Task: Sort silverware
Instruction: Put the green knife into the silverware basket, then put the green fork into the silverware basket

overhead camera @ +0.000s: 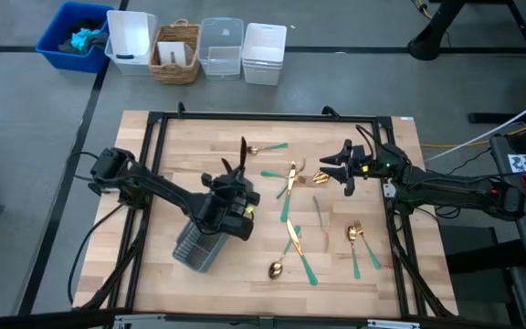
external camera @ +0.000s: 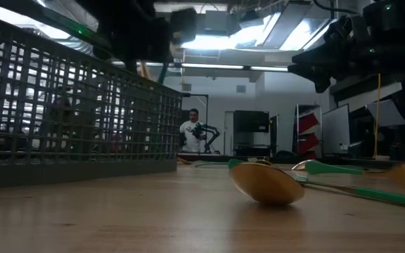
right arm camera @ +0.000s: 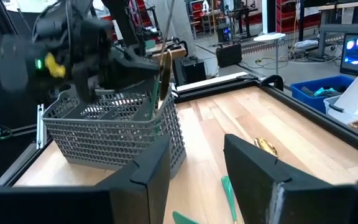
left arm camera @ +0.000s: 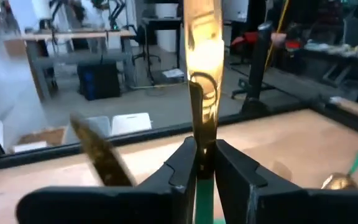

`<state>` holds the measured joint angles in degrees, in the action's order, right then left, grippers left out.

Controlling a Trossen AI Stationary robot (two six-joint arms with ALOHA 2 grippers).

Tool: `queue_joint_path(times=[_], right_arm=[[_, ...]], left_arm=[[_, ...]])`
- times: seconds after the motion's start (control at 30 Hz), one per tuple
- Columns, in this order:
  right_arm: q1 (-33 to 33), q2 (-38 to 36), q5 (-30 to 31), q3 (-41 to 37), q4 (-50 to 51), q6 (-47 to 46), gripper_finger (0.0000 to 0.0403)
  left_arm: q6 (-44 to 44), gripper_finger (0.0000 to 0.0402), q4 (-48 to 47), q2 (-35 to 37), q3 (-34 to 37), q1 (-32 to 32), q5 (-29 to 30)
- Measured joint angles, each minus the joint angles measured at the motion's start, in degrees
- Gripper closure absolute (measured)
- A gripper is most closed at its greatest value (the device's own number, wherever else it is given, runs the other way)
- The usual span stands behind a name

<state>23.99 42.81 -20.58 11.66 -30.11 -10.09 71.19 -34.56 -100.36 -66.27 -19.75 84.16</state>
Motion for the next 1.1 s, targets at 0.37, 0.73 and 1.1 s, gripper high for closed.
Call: queue_joint_path(times=[0.37, 0.73, 1.1], right_arm=[[0.0, 0.0, 0.0, 0.0, 0.2, 0.1, 0.0251], [0.0, 0.0, 0.0, 0.0, 0.3, 0.1, 0.0251], [0.0, 0.0, -0.1, 0.0, 0.3, 0.1, 0.0251]], left_arm=[[-7.4, 0.0359, 4.1, 0.1, 1.0, -2.5, -0.6], [-12.5, 0.0337, 3.7, 0.1, 1.0, -2.9, -5.0], [-16.9, 0.0272, 4.0, 0.6, 1.0, -3.4, -6.4]])
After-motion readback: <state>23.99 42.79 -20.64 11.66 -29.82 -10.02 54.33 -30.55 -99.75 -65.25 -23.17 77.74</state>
